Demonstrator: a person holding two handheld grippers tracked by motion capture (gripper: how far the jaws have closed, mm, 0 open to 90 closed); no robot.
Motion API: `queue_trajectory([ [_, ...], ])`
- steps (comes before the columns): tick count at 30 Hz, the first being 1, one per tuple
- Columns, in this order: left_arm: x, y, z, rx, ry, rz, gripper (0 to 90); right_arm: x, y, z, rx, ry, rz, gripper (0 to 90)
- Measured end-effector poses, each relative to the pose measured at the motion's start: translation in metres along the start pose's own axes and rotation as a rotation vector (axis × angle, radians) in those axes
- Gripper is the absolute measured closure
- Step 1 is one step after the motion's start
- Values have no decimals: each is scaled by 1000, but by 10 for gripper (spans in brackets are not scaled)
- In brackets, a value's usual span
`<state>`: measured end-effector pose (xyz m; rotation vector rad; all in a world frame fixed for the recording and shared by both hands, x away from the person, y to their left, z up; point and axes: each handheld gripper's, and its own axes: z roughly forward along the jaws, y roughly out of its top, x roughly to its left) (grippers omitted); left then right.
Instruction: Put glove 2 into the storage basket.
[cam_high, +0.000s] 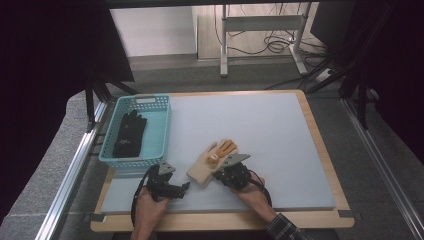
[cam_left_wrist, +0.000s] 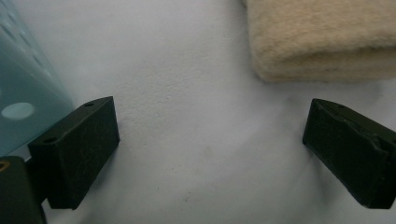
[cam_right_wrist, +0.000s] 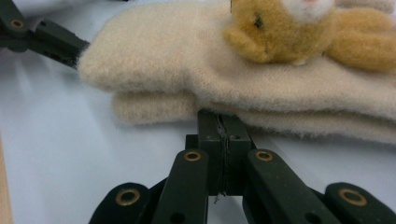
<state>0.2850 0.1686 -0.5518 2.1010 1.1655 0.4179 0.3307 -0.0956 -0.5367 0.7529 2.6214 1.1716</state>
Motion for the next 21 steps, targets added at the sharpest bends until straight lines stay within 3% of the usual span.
queue_trajectory([
  [12,0,-1,0,-6,2,-4,40,1,2,1,0,3,-5,838],
  [21,0,-1,0,-5,1,-3,40,-14,-10,-31,-36,-60,16,686],
])
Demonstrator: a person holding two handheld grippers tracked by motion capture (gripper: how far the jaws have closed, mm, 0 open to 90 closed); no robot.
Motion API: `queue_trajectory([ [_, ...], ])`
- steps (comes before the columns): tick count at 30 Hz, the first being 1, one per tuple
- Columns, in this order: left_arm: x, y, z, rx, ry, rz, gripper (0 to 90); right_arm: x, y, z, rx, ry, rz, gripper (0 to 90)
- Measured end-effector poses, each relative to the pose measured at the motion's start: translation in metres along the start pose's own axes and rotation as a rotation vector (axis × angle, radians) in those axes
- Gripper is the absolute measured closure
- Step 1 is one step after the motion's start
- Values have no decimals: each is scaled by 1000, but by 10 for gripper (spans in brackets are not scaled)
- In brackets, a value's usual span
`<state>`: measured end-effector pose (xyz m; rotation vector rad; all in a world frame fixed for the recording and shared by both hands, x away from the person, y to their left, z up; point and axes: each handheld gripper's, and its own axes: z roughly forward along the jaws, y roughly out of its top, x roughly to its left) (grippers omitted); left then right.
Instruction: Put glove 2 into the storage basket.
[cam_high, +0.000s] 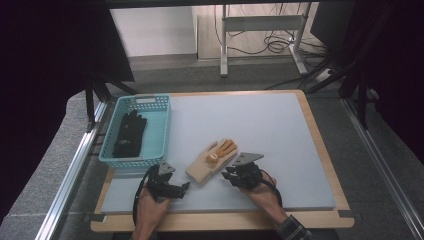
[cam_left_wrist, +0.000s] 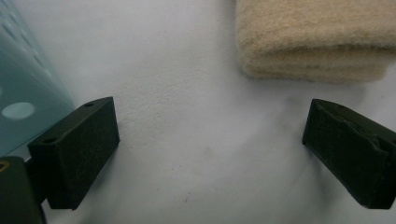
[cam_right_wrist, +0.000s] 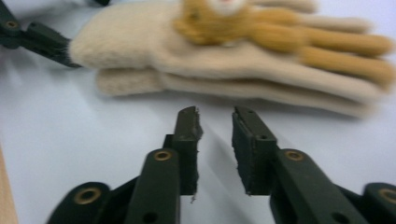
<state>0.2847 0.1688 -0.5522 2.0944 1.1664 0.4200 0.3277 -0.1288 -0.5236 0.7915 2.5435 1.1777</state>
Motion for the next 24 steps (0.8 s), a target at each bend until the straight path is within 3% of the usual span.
queue_trajectory([
  [4,0,0,0,1,0,0,39,-9,-3,-13,-11,-32,13,626],
  [8,0,0,0,1,0,0,39,-24,-12,-34,-23,-89,40,496],
  [13,0,0,0,1,-1,-1,39,-37,-24,-46,-16,-130,60,393],
  [16,0,0,0,1,-1,-1,39,-50,-36,-56,-1,-179,66,313],
  [24,0,0,0,4,-2,0,37,-71,-57,-70,17,-252,108,249],
])
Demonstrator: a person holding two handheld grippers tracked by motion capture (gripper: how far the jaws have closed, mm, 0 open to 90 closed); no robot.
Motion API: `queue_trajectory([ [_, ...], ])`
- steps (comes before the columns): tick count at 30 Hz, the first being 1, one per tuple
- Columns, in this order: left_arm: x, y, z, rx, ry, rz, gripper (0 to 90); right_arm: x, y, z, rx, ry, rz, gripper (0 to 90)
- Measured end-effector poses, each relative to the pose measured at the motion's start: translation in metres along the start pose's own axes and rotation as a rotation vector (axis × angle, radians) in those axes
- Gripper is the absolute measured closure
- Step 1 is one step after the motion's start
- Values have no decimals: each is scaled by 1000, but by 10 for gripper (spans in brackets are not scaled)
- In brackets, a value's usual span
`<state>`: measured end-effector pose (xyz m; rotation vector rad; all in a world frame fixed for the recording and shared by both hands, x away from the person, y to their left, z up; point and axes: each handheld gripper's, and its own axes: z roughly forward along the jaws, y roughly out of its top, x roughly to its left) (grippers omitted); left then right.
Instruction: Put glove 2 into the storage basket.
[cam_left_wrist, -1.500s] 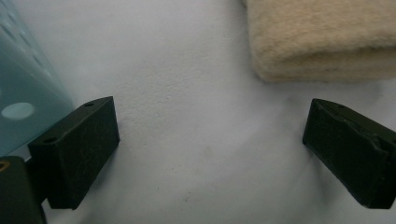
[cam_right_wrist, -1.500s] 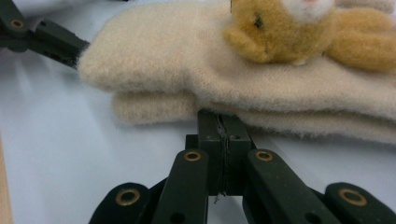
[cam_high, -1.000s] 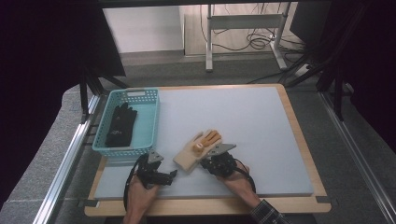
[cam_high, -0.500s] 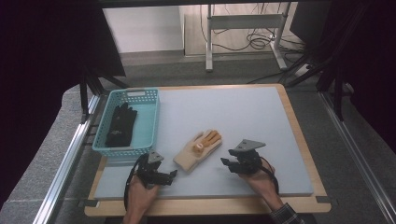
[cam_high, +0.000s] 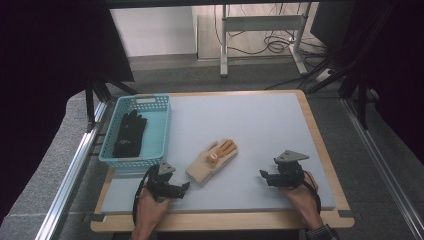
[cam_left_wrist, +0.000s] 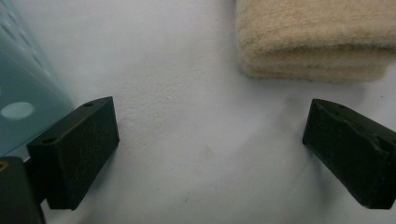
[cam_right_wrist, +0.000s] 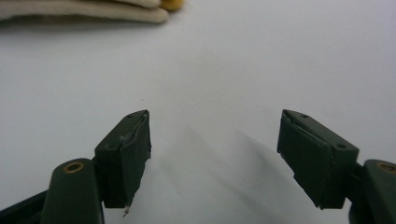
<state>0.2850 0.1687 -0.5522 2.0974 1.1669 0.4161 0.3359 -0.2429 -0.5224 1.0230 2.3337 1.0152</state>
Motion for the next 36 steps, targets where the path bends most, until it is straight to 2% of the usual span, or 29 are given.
queue_trajectory([
  [5,0,0,0,3,-4,2,28,-6,-4,0,9,-18,9,237],
  [6,0,0,0,4,-6,2,27,-8,-7,4,25,-22,6,226],
  [8,0,0,0,4,-6,2,26,-11,-8,5,28,-6,31,211],
  [21,1,1,-1,13,-14,13,28,-11,-9,5,30,-9,30,194],
  [23,1,2,-3,30,-25,13,27,-11,-9,5,29,-9,29,194],
  [26,0,3,-7,35,-71,-4,18,-10,-9,5,29,-10,29,194],
  [30,-6,8,-9,40,-100,7,11,-10,-9,5,29,-10,29,194],
  [36,-18,33,-9,39,-130,36,11,-10,-9,5,28,-10,29,194],
])
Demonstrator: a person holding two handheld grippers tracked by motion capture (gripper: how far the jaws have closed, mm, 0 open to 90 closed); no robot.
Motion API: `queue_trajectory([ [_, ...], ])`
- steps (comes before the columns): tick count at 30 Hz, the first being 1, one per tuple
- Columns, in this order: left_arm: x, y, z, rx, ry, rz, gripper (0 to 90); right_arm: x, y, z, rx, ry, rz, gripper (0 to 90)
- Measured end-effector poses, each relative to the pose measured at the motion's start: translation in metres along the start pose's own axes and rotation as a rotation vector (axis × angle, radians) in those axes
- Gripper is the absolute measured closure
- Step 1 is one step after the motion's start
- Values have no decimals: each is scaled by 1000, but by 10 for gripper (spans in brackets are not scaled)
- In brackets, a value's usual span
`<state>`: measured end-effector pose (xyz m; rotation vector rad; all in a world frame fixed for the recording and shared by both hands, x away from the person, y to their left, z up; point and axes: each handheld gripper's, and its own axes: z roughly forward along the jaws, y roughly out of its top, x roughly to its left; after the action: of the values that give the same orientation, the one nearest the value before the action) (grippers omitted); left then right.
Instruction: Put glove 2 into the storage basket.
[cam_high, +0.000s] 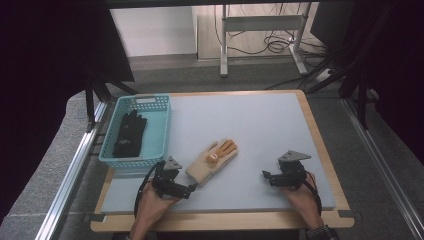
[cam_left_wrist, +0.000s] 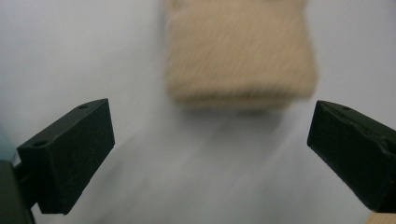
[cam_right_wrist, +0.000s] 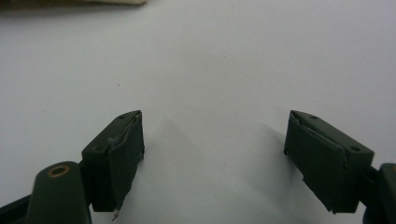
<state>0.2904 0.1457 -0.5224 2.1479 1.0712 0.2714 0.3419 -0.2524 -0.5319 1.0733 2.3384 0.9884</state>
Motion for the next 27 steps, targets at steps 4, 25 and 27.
queue_trajectory([
  [4,-10,23,5,14,-10,24,13,0,0,0,-1,0,0,193],
  [25,-14,82,77,186,24,89,79,0,0,0,-1,0,0,194],
  [27,-15,84,80,208,30,100,104,0,0,0,0,0,0,194],
])
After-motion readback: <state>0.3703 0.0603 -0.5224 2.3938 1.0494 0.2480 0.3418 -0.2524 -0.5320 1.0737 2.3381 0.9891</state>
